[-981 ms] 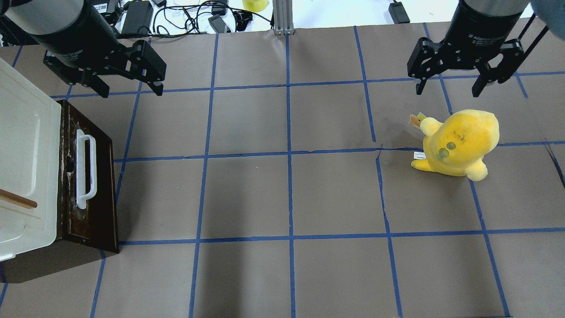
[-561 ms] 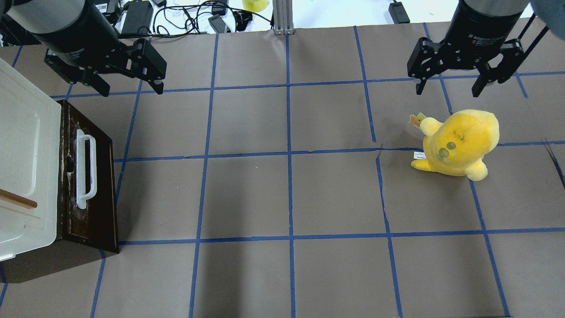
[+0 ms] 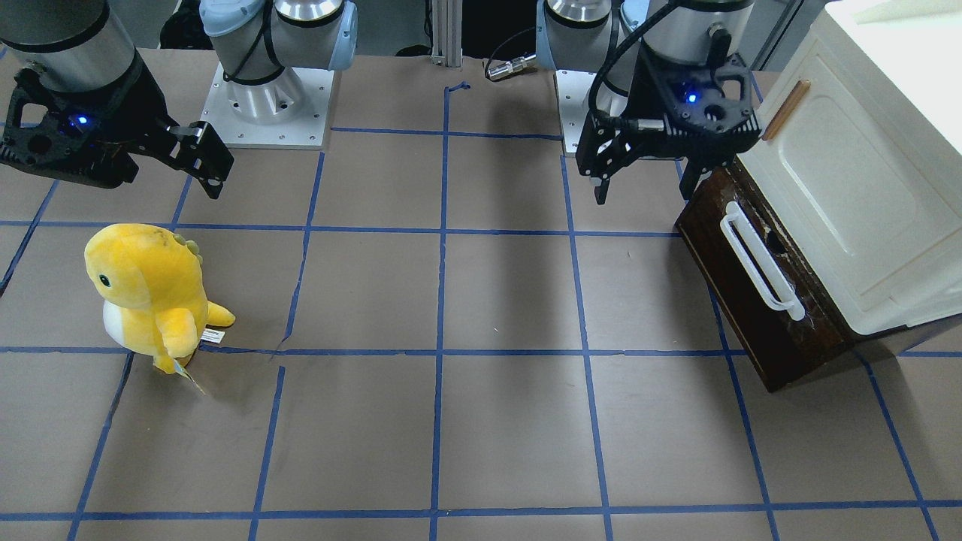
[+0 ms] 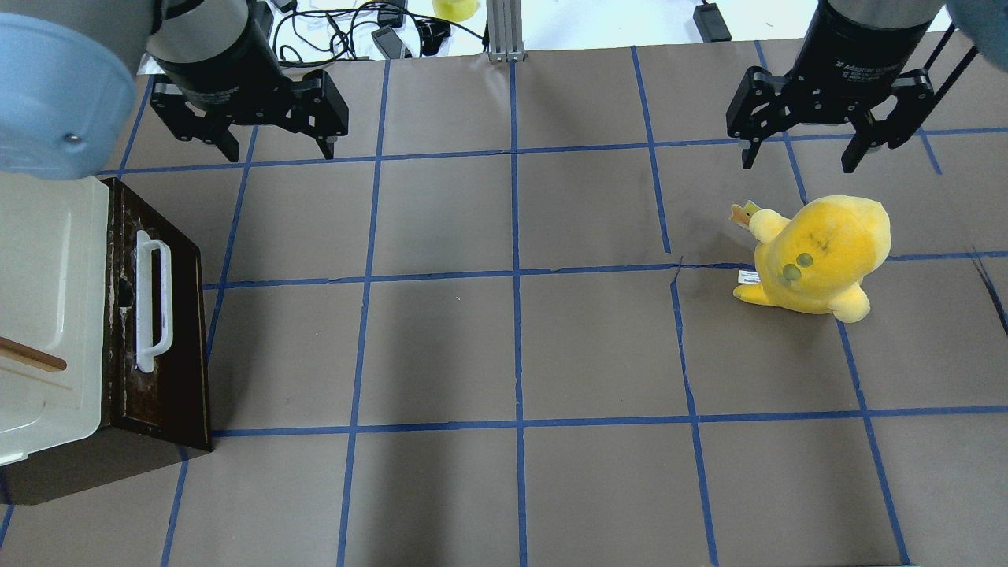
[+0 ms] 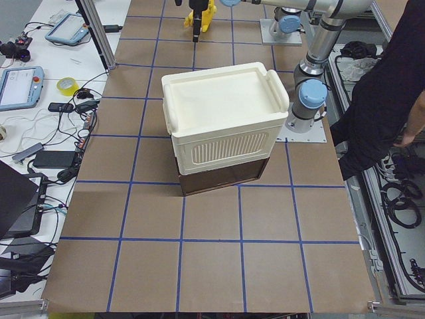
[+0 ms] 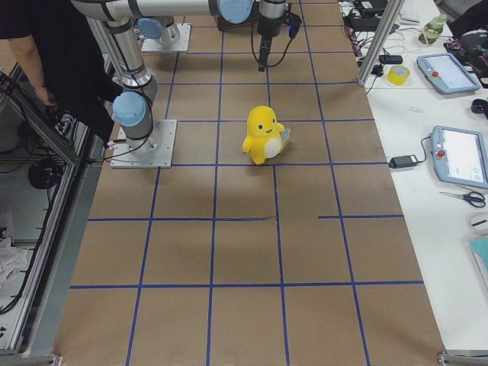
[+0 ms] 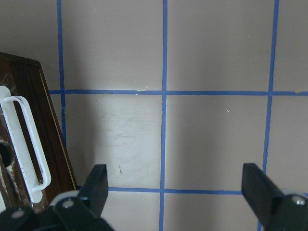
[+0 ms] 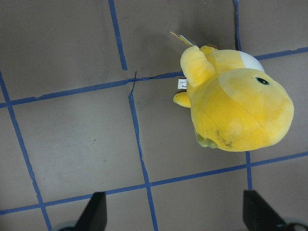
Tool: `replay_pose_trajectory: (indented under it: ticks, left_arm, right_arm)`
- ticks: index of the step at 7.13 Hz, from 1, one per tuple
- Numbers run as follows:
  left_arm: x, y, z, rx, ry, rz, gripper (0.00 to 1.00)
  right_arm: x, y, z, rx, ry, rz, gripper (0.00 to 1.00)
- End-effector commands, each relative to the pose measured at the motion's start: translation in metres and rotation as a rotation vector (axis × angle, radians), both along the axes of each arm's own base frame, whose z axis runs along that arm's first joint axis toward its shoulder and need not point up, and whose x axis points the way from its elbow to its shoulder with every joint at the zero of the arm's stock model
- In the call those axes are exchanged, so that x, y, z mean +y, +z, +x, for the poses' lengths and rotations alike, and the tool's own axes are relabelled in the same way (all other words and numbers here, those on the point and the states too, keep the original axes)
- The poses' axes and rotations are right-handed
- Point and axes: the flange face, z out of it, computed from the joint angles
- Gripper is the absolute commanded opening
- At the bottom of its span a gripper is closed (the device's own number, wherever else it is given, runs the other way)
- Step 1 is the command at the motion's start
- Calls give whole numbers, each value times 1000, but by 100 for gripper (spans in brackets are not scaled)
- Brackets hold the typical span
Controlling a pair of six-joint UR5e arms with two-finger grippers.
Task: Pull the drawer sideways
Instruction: 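Move the left gripper toward the white drawer handle on the cabinet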
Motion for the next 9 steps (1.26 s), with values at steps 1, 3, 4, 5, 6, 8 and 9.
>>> replay_pose_trajectory:
  ticks: [1, 3, 4, 5, 6, 8, 9]
  left_arm:
    - [-12, -50, -49, -197, 29, 11, 100]
    - [-20, -112, -59, -395, 28, 62, 100]
    - [-17, -145, -49, -523, 15, 96, 100]
    - [-11, -171, -37, -661, -4, 119, 100]
    - [-6, -196, -25, -754, 31, 120, 100]
    - [-7, -238, 6, -862, 147, 114, 100]
    - [-7, -253, 29, -906, 157, 165, 100]
  right_arm:
    - [0, 0, -1, 0, -1, 0, 100]
    - [0, 0, 0, 0, 0, 0, 100]
    - [0, 0, 0, 0, 0, 0, 100]
    - [0, 0, -1, 0, -1, 0, 100]
    - [0, 0, 0, 0, 0, 0, 100]
    - [0, 0, -1, 0, -1, 0, 100]
    - [0, 0, 0, 0, 0, 0, 100]
